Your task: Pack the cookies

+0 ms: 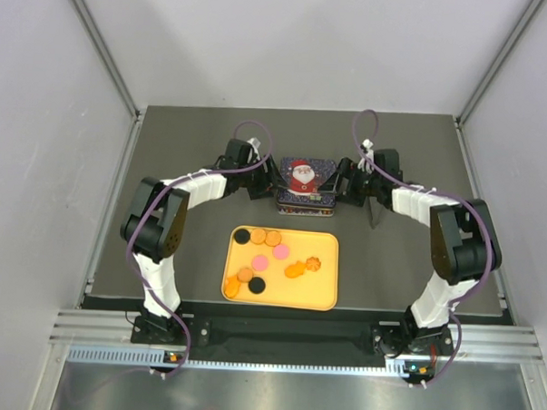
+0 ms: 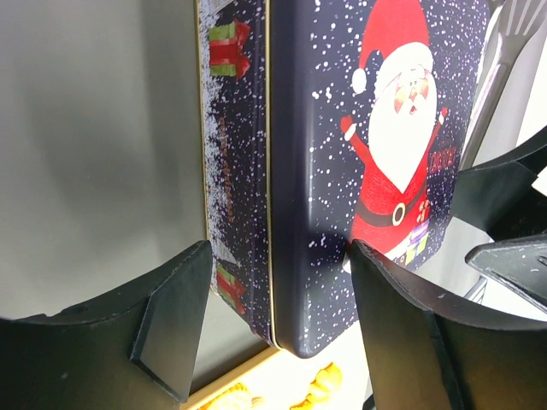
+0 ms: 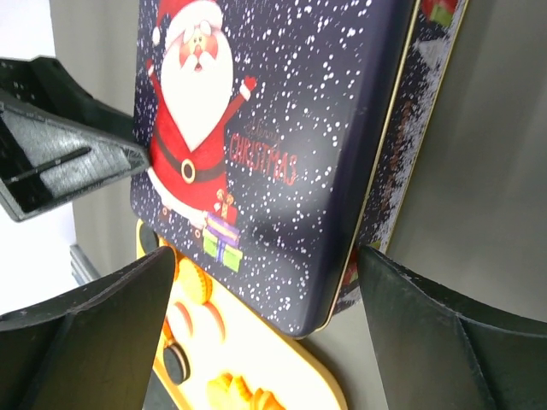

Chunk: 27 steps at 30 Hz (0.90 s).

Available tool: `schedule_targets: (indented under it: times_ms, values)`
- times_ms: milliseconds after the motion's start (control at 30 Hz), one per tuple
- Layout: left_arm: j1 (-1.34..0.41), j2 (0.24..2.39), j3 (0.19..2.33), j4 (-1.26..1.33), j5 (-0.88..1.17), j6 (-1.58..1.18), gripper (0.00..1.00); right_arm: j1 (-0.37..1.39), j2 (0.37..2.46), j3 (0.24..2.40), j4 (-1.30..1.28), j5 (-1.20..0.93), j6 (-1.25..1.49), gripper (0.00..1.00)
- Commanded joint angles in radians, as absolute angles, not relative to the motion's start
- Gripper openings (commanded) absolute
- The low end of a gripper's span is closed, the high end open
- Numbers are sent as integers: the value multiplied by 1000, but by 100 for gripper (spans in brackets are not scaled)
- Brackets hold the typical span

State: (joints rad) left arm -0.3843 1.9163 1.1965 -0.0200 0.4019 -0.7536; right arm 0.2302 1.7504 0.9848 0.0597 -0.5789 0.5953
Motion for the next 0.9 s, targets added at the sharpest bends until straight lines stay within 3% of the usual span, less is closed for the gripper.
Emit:
schedule_targets:
  times_ms: [0,267,433,867]
  values:
    - [-399,1928,1223,-57,368,-716,70,224,1686,979,91,-637,598,87]
    - [-413,1924,1232,-61,353,-703,72,209,1671,968,110,-684,630,84]
    - [-417,1925,1233,-64,337,-701,73,183,1674,943,158,-750,676,77]
    - [-431,1927,1238,-71,319,-695,75,170,1697,896,368,-877,839,77]
